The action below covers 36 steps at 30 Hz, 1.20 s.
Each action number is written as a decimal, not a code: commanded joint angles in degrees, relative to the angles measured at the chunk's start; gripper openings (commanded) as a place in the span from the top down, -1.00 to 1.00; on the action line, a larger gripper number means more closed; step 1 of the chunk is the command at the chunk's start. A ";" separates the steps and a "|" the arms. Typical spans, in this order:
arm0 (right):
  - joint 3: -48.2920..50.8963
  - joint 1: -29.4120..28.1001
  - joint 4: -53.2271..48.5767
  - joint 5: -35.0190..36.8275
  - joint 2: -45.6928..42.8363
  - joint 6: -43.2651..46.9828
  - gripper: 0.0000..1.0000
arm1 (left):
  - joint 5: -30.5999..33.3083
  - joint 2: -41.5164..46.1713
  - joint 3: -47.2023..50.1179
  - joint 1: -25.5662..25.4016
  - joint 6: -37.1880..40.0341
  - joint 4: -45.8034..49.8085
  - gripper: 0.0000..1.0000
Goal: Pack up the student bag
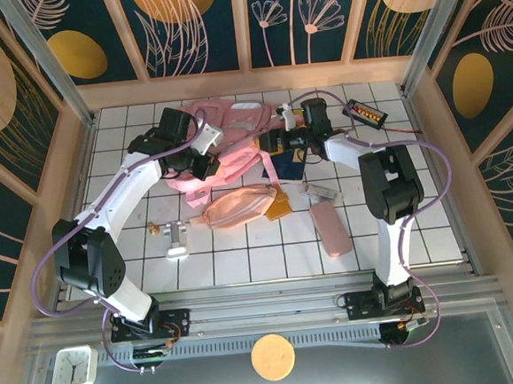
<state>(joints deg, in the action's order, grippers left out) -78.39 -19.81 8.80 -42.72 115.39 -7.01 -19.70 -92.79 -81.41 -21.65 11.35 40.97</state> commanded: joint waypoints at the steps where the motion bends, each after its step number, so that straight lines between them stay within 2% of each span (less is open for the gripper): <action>1: -0.93 -0.23 -1.64 9.83 -1.62 9.93 -0.39 | -1.75 3.06 0.11 0.03 0.85 -2.47 1.00; 4: -4.06 -0.44 -4.50 9.41 0.01 11.74 -0.35 | -1.40 3.15 0.28 0.03 0.93 -2.47 1.00; 8: -5.38 -1.01 -6.39 7.86 0.88 13.44 -0.20 | -0.82 3.21 0.20 0.06 0.97 -2.25 1.00; 12: -3.66 -1.13 -5.47 7.18 0.19 13.60 0.09 | -0.59 2.82 -0.28 0.12 0.86 -2.30 1.00; 17: -3.55 -1.17 -4.69 6.68 0.40 13.10 0.25 | -0.82 1.96 -1.11 0.12 0.60 -2.29 1.00; 22: -2.37 -1.14 -4.66 5.91 -0.79 11.93 0.84 | -1.00 1.22 -1.50 0.12 0.21 -2.47 1.00; 25: 0.21 -1.11 -4.67 5.58 -2.84 10.87 0.98 | -0.80 0.83 -1.78 0.05 -0.66 -2.89 1.00; 32: 2.62 -1.14 -10.61 0.49 -5.94 6.00 1.00 | -0.45 -1.42 -3.48 0.03 -2.68 -2.68 1.00; 36: -0.58 -1.25 -15.02 -10.10 -4.47 -0.47 1.00 | -0.95 -1.85 -3.80 -0.64 -4.52 -4.85 1.00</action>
<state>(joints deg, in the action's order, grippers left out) -76.79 -20.67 -1.28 -42.24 112.01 -1.85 -18.90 -94.56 -81.93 -21.78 9.28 41.36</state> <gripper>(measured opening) 0.052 0.062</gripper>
